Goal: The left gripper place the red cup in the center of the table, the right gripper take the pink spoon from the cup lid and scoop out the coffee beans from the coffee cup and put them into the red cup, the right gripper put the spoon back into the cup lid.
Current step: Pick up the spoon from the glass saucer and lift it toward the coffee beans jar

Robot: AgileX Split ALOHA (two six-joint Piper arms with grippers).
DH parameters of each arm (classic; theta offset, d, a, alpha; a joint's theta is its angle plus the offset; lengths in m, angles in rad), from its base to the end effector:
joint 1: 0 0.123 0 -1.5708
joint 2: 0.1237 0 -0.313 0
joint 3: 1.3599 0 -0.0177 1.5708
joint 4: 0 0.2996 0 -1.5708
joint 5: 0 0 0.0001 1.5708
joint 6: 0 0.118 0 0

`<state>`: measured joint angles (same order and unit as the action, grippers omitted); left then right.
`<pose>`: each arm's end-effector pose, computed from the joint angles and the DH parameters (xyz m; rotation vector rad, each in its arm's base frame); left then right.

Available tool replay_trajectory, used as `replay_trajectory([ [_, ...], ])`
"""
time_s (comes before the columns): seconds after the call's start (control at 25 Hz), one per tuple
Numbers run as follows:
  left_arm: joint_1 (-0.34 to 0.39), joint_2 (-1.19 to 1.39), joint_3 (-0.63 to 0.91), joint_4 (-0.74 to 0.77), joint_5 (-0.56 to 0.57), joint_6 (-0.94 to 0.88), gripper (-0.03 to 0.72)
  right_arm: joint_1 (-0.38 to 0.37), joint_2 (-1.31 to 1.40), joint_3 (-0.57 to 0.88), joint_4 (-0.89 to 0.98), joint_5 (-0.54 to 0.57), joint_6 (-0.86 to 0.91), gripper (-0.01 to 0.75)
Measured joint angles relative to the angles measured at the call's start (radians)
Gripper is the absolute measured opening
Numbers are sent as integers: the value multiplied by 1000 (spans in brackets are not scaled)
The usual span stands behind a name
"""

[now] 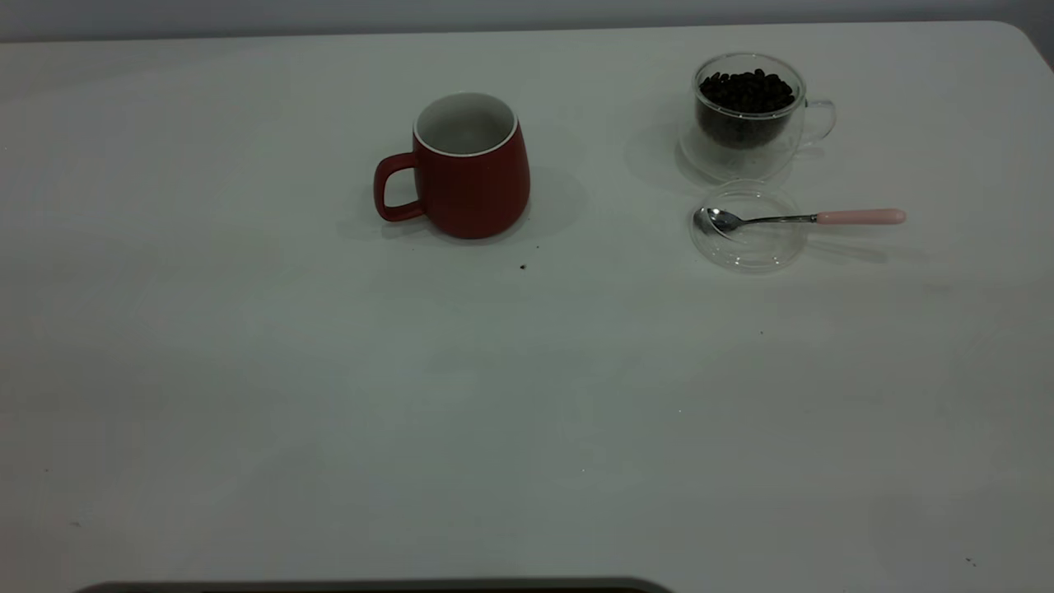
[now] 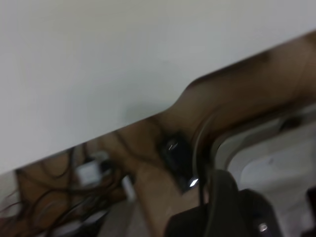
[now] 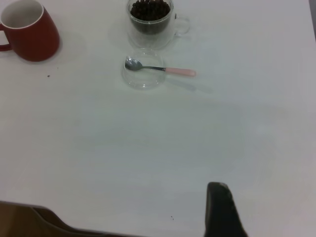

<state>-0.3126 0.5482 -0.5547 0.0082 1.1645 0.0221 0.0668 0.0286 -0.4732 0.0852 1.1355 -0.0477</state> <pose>0.1032 -0.0324 0.2599 0.4422 2.6071 -0.0868 0.0361 0.0115 0.2709 -0.1294 2.1695 0.1154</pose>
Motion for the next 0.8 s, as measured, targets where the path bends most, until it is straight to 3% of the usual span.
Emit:
replay_trajectory([
  [0.2,0,-211,65,-8,-32,-106,493,0,0,0,0,0,0,488],
  [0.68,0,-525,67,-14,-38,-115,493,0,0,0,0,0,0,488],
  [0.8,37,-549,67,-16,-35,-116,493,0,0,0,0,0,0,488],
])
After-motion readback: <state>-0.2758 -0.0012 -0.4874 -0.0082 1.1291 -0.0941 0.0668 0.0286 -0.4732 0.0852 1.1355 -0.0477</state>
